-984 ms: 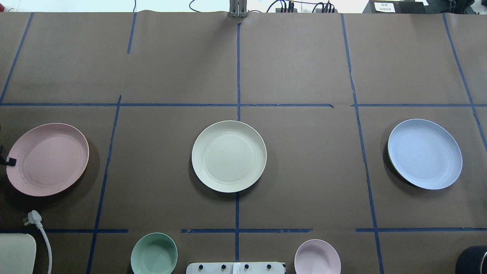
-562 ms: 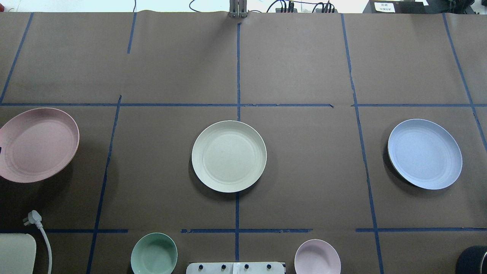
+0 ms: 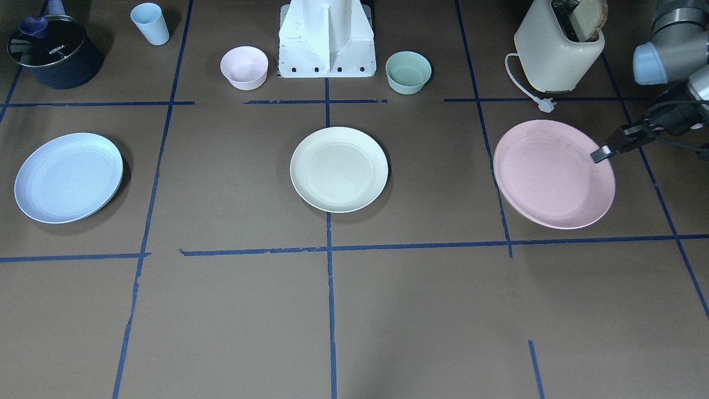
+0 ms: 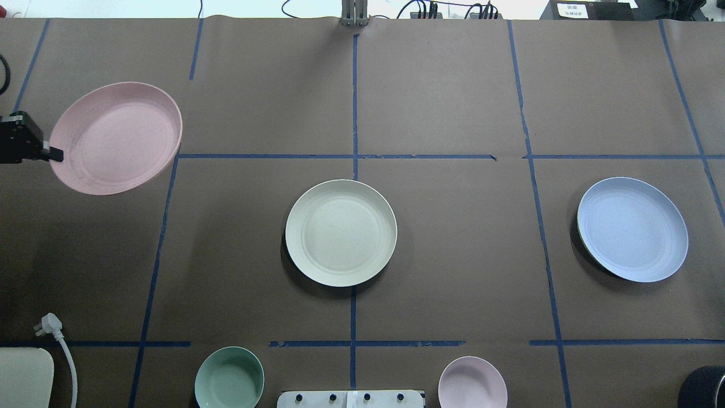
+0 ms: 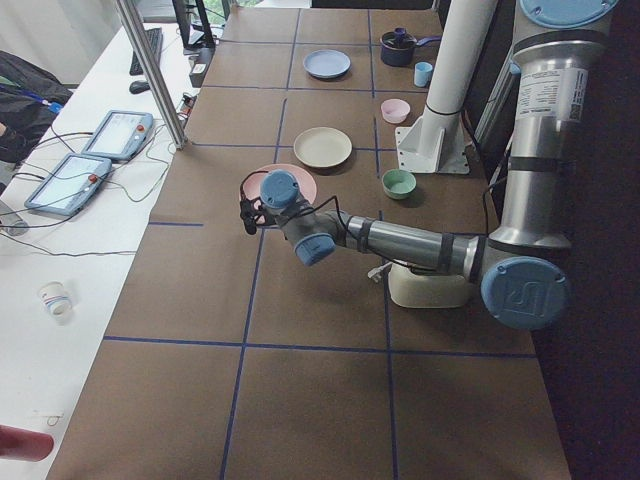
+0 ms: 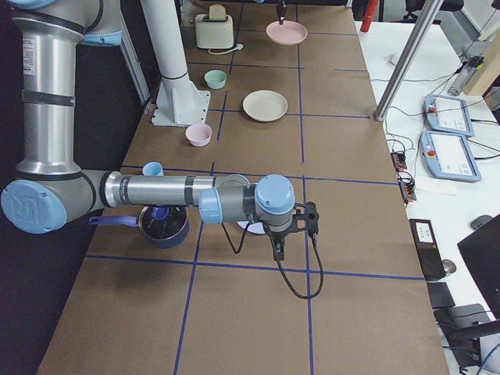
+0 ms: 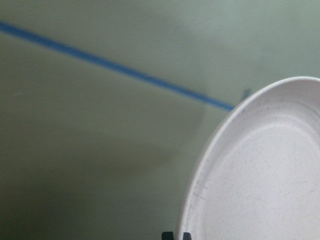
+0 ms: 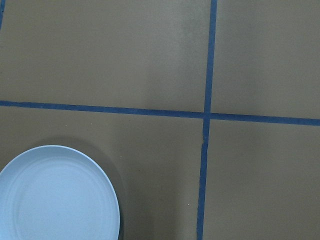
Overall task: Stack three plates with pink and blue
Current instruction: 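Lift the pink plate with the left gripper and carry it over the cream plate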
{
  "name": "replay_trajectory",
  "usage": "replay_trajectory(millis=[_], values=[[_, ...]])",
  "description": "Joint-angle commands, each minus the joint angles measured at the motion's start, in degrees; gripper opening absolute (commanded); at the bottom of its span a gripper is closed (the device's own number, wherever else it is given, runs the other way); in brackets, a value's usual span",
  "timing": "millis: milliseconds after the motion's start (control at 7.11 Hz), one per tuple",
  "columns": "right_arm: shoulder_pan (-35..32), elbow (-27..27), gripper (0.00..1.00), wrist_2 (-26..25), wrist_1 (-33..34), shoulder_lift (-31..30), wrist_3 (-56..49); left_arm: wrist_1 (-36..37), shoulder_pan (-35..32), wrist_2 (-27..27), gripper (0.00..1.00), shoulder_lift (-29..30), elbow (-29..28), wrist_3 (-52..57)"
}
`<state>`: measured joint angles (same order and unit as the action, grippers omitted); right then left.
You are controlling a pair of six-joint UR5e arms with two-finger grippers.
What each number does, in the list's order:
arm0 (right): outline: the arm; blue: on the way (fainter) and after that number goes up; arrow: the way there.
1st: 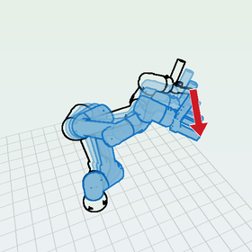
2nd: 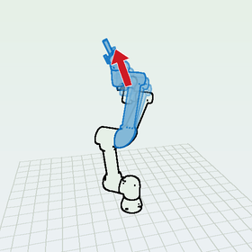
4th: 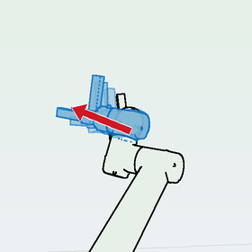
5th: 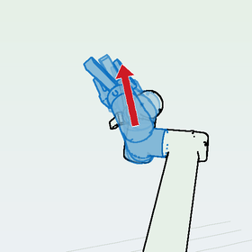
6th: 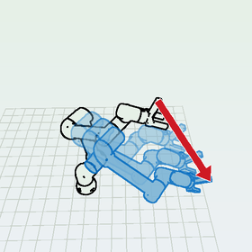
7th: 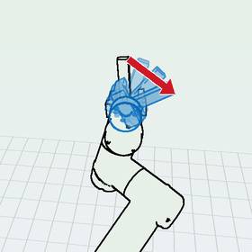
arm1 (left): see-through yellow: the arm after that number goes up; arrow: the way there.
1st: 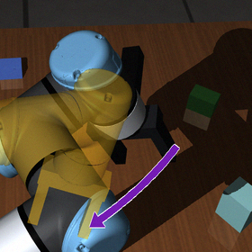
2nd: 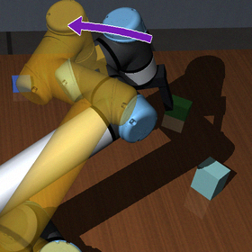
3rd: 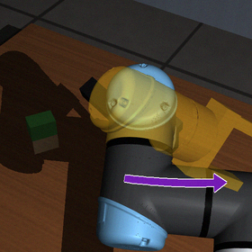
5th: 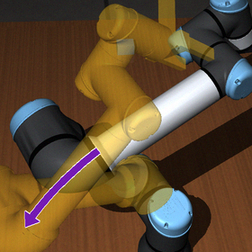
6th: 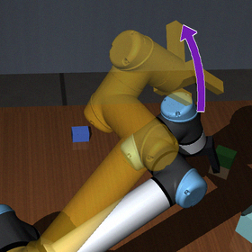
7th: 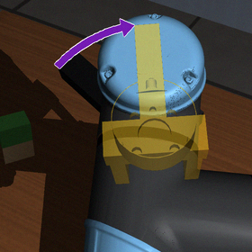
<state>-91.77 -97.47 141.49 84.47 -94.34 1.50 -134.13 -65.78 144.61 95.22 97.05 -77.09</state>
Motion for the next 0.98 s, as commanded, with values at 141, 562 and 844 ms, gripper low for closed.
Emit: replay_trajectory(millis=[141, 562, 844], values=[[0.02, 0.96, 1.00, 0.02, -0.01, -0.23, -0.09, 1.23, 19.66, -18.77, 0.00, 11.61, 3.58, -23.04], [0.45, 0.79, 1.00, 0.37, -0.01, -0.06, 1.04, 9.40, 35.41, -35.32, 0.00, 18.93, 3.32, -25.30], [0.63, 0.70, 1.00, 0.37, -0.01, 0.21, 1.14, 9.41, 36.24, -35.80, 0.00, 18.33, 3.58, -25.13]])
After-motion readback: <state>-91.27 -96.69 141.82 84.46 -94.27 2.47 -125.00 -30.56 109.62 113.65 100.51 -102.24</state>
